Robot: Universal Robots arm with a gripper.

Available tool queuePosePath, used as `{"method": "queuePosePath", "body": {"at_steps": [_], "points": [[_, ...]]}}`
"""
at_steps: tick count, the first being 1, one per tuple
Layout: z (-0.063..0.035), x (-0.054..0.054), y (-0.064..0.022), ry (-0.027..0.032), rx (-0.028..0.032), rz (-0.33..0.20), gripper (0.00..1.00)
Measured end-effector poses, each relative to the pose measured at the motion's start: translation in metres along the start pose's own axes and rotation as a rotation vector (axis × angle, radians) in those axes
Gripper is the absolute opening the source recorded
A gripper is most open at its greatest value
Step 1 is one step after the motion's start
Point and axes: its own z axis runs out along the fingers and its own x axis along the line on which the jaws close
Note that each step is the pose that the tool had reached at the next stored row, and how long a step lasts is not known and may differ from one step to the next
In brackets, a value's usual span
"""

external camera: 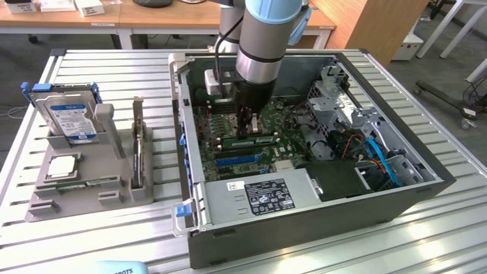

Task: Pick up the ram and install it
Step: 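Press down the ram until it locks into place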

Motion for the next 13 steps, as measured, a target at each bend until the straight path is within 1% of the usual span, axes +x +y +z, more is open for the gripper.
{"method": "queuePosePath", "body": {"at_steps": [13], "points": [[0.0035,0.0002,0.0000,0.0005,-0.0003,0.000,0.10]]}}
